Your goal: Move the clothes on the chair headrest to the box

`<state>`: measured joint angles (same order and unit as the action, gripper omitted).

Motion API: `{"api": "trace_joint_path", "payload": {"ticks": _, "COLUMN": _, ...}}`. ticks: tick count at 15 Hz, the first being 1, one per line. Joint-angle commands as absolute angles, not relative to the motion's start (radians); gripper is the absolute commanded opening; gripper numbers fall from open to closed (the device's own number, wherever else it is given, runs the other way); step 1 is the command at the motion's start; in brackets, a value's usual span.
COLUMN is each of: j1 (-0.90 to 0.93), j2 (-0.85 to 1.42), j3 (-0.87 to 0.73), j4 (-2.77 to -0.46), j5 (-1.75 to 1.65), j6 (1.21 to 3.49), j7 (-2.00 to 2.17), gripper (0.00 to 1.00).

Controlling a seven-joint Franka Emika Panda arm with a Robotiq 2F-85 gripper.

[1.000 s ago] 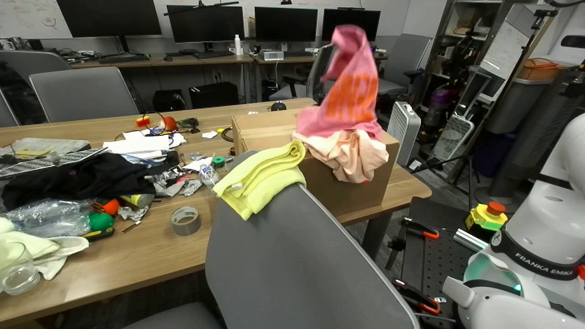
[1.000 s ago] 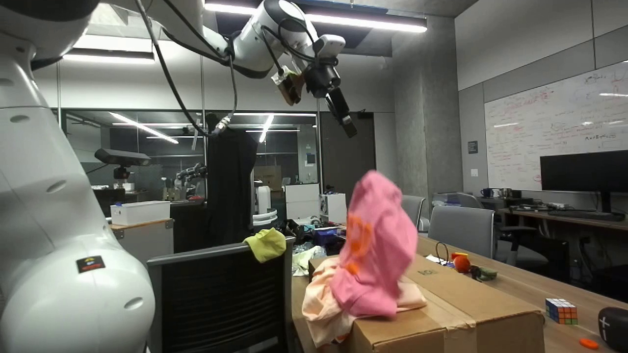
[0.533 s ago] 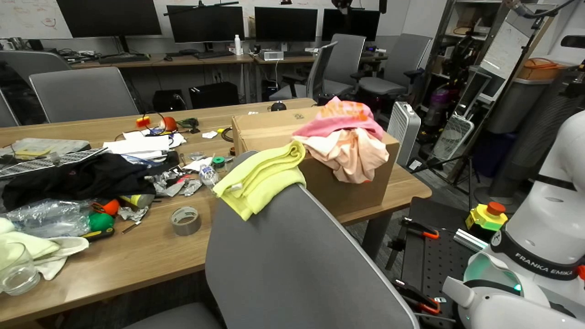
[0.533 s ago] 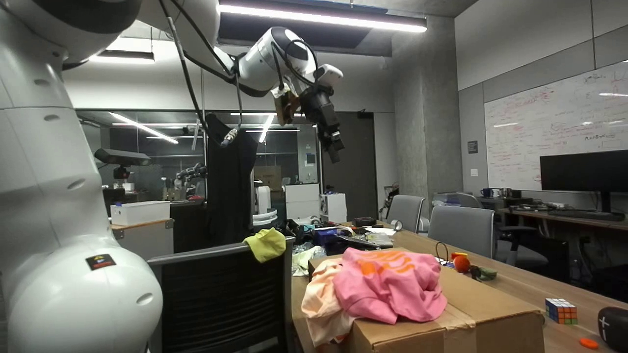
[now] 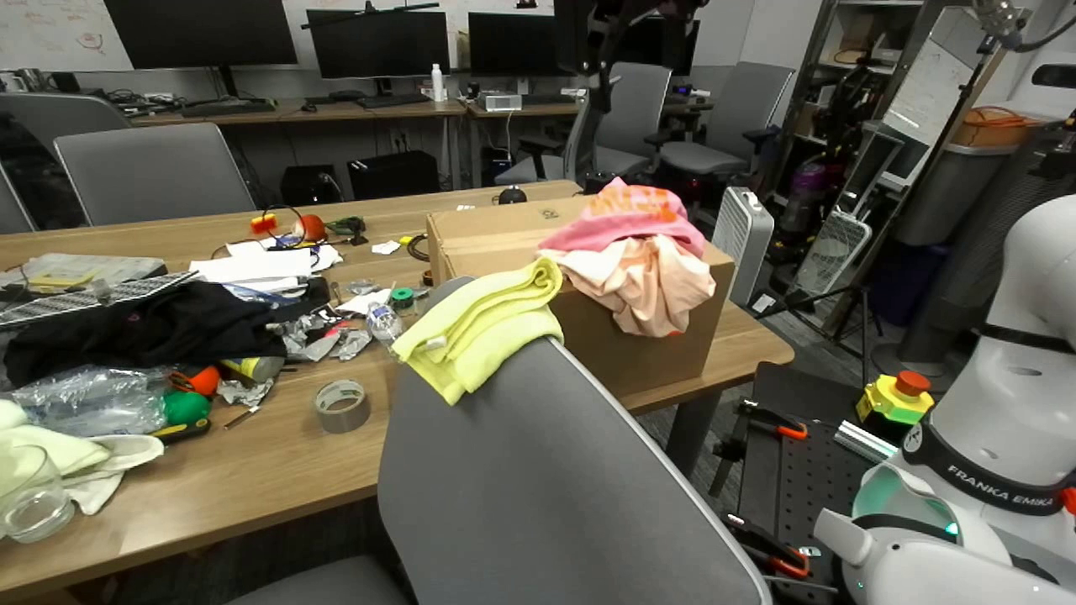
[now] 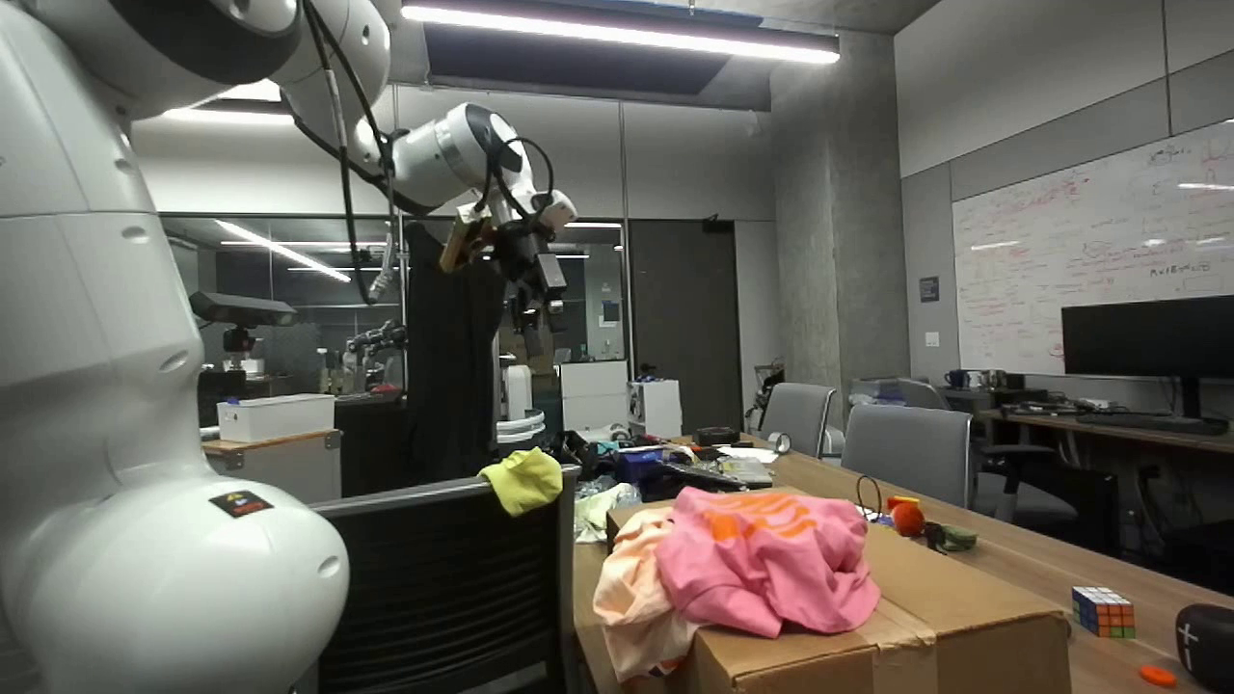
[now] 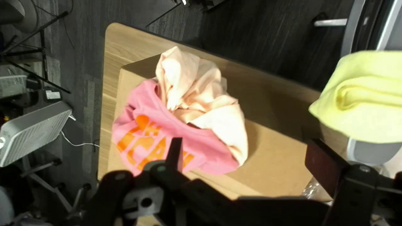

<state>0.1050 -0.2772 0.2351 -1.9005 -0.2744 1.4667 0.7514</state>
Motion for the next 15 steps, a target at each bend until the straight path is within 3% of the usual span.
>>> {"api": "trace_joint_path", "payload": {"ticks": 1, "j1": 0.17, "j2": -0.277, "j3": 0.281, "j4": -1.929, "j5": -0.214, "j6": 1.486, "j7": 0.667, "gripper": 1.0}}
{"api": "trace_joint_path", "payload": {"ticks": 8, "j1": 0.256, "j2": -0.149, "j3": 0.367, "j4": -1.919, "j5": -0.24, "j6": 1.616, "j7": 0.489, "gripper": 1.0}}
{"api": "trace_joint_path", "payload": {"ticks": 15, "j1": 0.273, "j2": -0.012, "j3": 0.344, "j4": -1.903, "j5": -0.239, "j6": 1.815, "j7": 0.216, "gripper": 1.0}}
